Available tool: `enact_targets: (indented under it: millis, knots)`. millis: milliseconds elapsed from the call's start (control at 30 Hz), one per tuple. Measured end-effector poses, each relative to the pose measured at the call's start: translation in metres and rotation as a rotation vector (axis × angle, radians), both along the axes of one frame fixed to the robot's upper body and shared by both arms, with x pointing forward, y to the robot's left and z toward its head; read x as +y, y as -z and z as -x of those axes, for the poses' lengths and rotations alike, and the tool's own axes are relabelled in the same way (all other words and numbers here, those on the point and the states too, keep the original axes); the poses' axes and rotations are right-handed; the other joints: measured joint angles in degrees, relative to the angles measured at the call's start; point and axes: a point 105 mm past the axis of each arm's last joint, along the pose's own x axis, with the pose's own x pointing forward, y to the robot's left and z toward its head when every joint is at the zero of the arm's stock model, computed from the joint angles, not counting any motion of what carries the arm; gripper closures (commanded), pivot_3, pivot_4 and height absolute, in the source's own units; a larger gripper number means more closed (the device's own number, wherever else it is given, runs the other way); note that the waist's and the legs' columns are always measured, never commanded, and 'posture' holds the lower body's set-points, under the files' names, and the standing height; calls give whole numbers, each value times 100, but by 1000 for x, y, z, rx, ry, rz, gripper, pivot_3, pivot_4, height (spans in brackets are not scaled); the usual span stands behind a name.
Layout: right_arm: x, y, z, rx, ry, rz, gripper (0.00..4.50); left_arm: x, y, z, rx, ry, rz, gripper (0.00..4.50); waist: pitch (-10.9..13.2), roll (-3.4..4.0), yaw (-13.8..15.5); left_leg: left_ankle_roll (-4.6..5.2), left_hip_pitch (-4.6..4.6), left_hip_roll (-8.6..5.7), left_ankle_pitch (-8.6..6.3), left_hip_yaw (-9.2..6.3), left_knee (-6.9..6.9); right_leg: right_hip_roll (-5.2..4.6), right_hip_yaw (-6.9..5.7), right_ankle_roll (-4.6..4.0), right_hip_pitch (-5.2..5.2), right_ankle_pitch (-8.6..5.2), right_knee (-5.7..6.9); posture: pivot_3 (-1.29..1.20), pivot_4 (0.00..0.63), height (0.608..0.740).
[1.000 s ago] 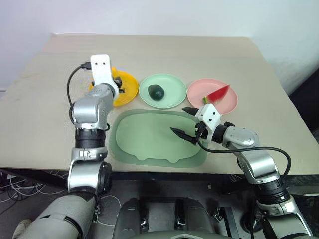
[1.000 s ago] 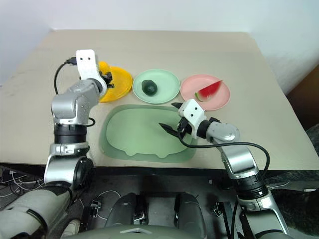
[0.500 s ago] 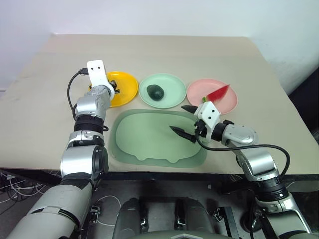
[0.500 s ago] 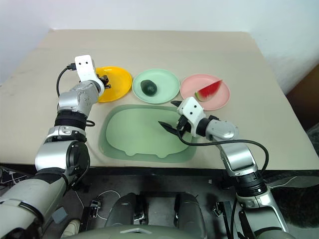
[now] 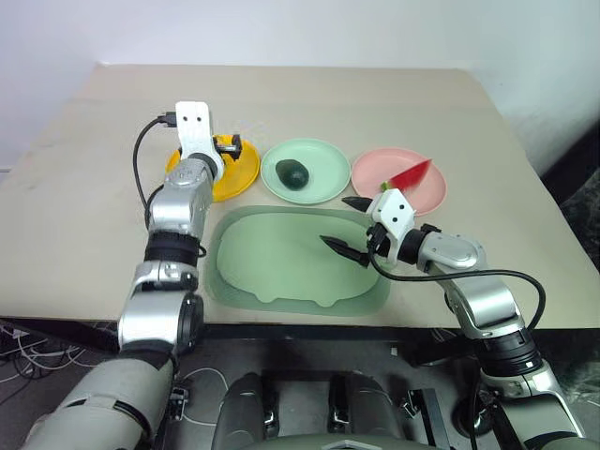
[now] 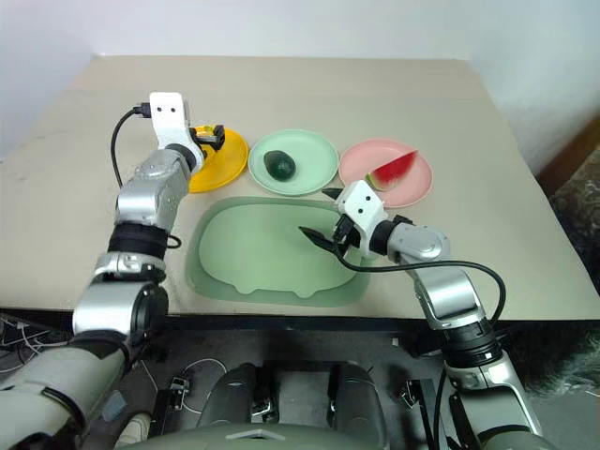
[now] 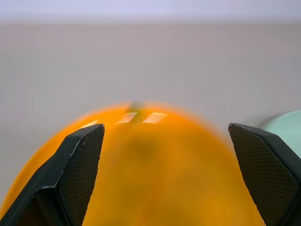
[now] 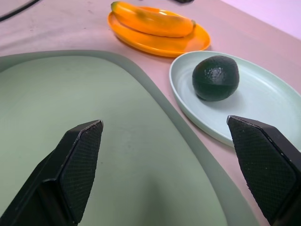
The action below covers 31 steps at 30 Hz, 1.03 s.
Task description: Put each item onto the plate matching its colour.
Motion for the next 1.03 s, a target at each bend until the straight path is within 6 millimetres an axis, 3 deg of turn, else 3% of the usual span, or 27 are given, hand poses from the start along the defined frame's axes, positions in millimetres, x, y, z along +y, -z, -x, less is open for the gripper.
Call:
enact_targets:
  millis: [200,433,600,833,1033]
  knots:
    - [-4,-1,3,8,23,-46,0,-24,19,47,-93,296,-36,27,-1,1,-6,0,2,2,0,4,2,1,4,0,-2,0,4,0,150,695]
    - [-7,-8,9,21,37,-133,0,-34,43,97,-193,490,-71,27,-1,2,22,2,2,2,-1,-4,5,-1,4,-1,3,1,3,0,150,695]
    - [-7,-8,13,36,40,-145,0,-37,52,118,-238,526,-19,27,-2,2,21,3,2,2,-2,-9,6,-2,1,-2,6,1,3,0,150,695]
    - [-23,-22,19,35,37,-155,0,-24,71,159,-181,565,-12,27,-2,4,13,5,4,5,-3,-16,1,-1,-4,-5,6,2,-2,0,150,695]
    - [-22,-16,26,75,-8,-164,0,12,48,166,-220,489,-59,27,-4,5,24,16,2,3,-11,-21,1,-8,-9,-6,13,3,-9,0,150,695]
